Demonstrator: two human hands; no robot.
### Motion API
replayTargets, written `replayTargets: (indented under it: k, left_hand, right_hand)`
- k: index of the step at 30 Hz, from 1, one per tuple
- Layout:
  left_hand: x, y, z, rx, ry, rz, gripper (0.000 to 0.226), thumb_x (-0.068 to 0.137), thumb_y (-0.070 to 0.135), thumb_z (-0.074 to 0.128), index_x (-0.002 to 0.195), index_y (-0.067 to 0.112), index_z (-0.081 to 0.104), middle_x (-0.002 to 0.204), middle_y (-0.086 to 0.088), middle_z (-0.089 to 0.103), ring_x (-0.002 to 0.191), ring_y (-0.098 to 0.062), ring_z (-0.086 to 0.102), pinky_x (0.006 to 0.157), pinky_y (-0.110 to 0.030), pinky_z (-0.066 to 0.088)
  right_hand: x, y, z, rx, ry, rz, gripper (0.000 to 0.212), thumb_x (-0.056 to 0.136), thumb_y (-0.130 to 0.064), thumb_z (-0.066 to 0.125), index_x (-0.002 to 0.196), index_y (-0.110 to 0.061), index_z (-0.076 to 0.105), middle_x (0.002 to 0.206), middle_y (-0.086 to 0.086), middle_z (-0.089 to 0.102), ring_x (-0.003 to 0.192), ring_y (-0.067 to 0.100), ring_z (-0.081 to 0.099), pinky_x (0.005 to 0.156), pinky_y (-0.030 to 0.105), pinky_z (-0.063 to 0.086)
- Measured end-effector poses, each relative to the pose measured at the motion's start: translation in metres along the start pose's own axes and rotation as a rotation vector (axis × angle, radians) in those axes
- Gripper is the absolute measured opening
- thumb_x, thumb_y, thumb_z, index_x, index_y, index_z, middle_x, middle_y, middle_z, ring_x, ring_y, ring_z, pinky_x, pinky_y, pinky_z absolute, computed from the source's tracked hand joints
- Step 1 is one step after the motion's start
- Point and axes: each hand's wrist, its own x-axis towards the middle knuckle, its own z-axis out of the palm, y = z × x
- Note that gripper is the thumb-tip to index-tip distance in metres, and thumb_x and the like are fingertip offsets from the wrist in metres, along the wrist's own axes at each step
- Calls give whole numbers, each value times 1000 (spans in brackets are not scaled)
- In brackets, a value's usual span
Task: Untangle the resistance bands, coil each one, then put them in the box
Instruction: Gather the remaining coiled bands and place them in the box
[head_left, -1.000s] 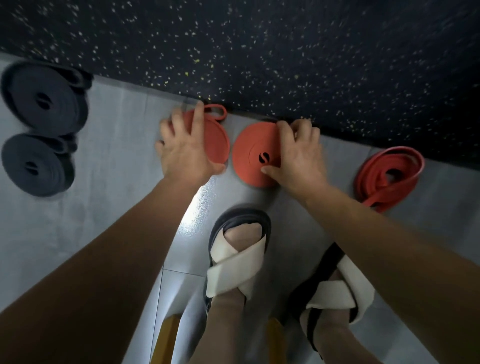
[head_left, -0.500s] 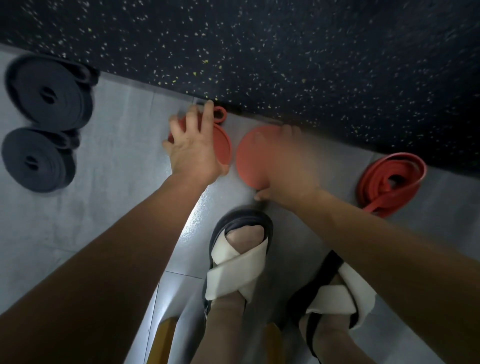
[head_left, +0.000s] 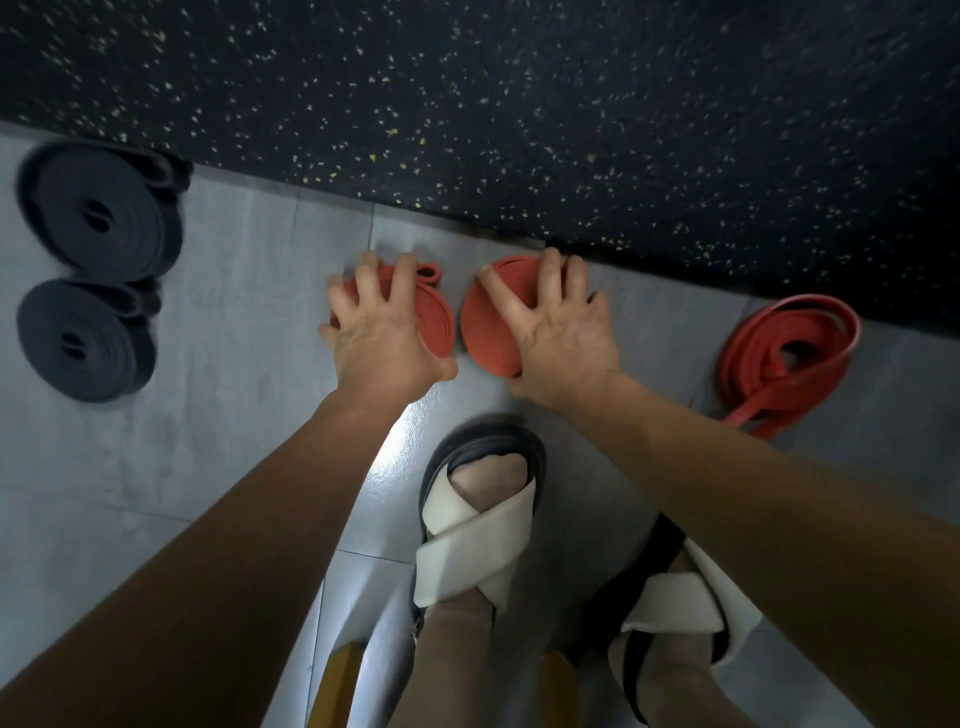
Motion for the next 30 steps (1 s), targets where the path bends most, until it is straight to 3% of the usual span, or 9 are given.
replayTargets:
  k: [3,10,23,30]
  left_hand:
    - [-2,1,-1,-20,10,-8,104,51,35,82,138,28,26,144,-5,19,130,-35,19,93,-53,38]
    - [-9,8,-4,-27,-24,-43,102,52,34,81,137,28,25,144,-4,17,130,-34,18,94,-52,39]
    - [-32,25,14,-119,-24,-87,97,55,40,80,136,32,27,141,1,17,128,-27,19,92,-46,39]
    - [-33,32,6,-167,22,-117,90,55,36,80,131,34,31,137,2,21,127,-27,21,89,-46,38]
  right_hand:
    - [-2,5,-2,36,32,5,99,75,-46,65,145,-34,-4,148,27,5,133,42,18,96,47,36]
    - [-10,12,2,34,27,-8,97,81,-50,58,146,-32,-12,151,27,-4,139,43,8,106,48,24]
    - [-24,26,4,307,106,-22,88,75,-39,67,146,-30,15,152,26,-2,139,44,3,109,50,21]
    - [-40,37,4,429,212,24,87,68,-35,72,143,-28,28,150,28,5,137,47,8,108,51,27]
